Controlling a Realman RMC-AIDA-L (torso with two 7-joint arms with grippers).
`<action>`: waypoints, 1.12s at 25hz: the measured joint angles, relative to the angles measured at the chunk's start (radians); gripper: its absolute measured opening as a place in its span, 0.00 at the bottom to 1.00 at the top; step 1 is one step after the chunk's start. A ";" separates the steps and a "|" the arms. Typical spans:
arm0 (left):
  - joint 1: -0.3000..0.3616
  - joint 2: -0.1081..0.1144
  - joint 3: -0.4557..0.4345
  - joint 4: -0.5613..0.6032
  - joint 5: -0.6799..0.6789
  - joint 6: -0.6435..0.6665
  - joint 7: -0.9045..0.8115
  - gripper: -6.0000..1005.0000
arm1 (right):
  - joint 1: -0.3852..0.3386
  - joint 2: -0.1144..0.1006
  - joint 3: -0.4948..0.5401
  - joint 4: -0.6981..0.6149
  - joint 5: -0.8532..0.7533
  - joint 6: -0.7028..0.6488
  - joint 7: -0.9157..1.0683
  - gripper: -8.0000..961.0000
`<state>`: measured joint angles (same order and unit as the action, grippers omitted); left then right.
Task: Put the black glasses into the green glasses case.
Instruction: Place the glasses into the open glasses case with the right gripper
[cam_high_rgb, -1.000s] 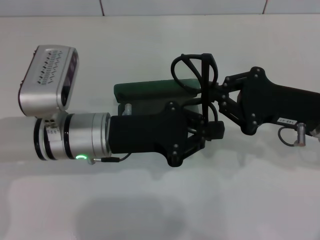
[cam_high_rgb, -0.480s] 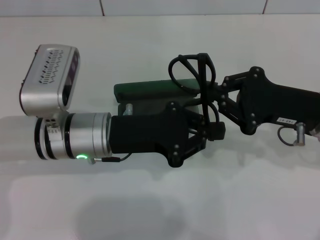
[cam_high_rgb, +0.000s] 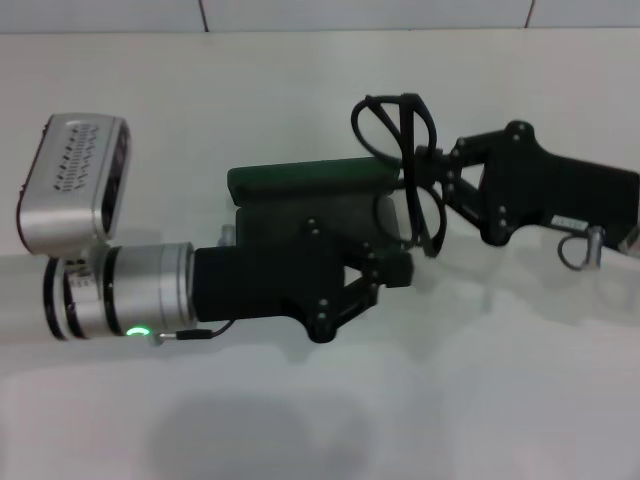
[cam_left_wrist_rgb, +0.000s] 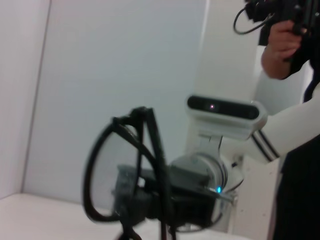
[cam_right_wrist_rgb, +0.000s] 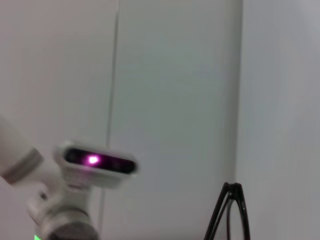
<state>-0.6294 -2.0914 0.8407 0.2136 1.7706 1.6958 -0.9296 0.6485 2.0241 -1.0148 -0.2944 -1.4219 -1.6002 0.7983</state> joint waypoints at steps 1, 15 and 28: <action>0.009 0.002 0.000 0.003 0.001 -0.006 0.000 0.02 | 0.000 0.000 -0.002 -0.017 -0.001 0.027 0.000 0.05; 0.206 0.021 0.000 0.092 0.030 -0.039 -0.003 0.02 | 0.053 -0.003 -0.266 -0.388 -0.179 0.287 0.170 0.05; 0.271 0.036 0.000 0.106 0.038 -0.054 -0.014 0.02 | 0.132 0.002 -0.591 -0.541 -0.306 0.567 0.231 0.05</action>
<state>-0.3584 -2.0555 0.8406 0.3191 1.8088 1.6419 -0.9438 0.7806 2.0264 -1.6058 -0.8356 -1.7284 -1.0328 1.0294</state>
